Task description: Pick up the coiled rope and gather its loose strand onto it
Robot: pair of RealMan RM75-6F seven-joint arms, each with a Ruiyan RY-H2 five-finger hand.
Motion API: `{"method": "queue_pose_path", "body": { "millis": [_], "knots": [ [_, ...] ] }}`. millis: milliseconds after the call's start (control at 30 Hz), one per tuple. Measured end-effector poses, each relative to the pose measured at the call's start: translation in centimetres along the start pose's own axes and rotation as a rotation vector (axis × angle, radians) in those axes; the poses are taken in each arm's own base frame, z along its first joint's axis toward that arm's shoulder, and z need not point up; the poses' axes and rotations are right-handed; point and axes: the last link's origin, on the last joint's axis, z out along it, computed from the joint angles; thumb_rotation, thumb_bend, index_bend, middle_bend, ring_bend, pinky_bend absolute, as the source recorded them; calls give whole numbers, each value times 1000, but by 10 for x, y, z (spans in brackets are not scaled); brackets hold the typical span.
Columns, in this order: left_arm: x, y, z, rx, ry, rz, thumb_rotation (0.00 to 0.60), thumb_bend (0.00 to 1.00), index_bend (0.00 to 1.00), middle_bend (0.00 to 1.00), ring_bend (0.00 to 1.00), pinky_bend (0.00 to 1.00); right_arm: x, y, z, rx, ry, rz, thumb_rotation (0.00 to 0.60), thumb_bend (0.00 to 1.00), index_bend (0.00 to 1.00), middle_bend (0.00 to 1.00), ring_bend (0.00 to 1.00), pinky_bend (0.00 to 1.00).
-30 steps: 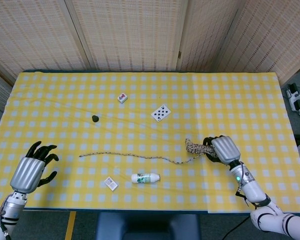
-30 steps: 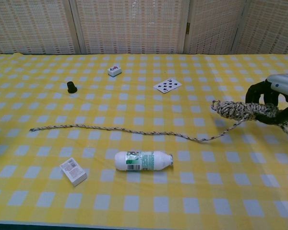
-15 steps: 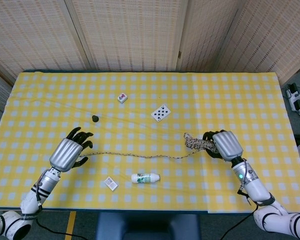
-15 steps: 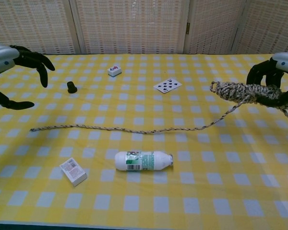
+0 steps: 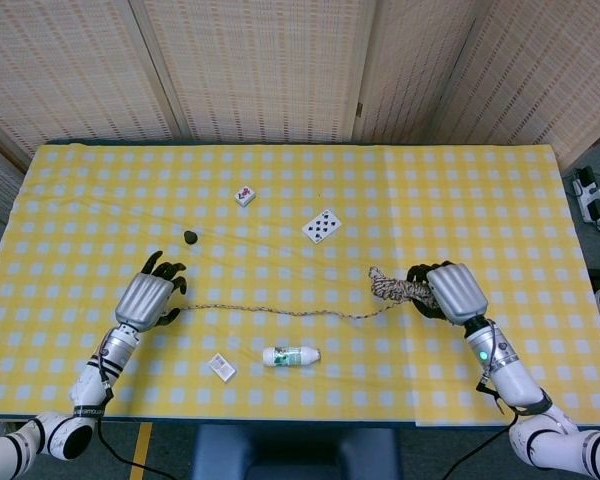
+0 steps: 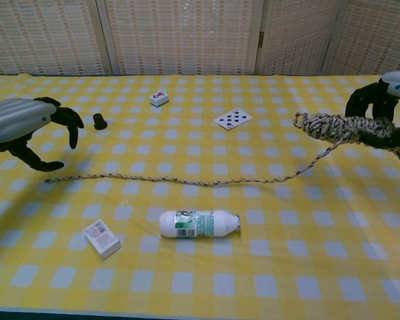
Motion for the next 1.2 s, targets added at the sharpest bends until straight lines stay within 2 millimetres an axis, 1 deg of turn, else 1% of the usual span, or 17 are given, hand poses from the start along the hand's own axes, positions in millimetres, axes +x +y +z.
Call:
{"method": "queue_pose_path", "body": {
  "millis": [267,433,567,1200],
  "knots": [
    [-14,8,2,0,-44,-13,600,348,509,257,206,59,-4,0,1,1,-7,7,600,572,620,523,567,470],
    [-21,8,7,28,-53,-22,600,387,514,257,206,55,-6,1,2,-2,-11,11,600,572,619,523,568,470],
    [-26,7,12,50,-65,-18,600,390,514,257,205,53,-6,1,2,-2,-11,11,600,572,620,523,564,470],
    [-34,5,15,74,-115,-4,600,422,528,250,203,48,-8,3,4,-6,-18,16,600,572,620,523,566,470]
  ]
}}
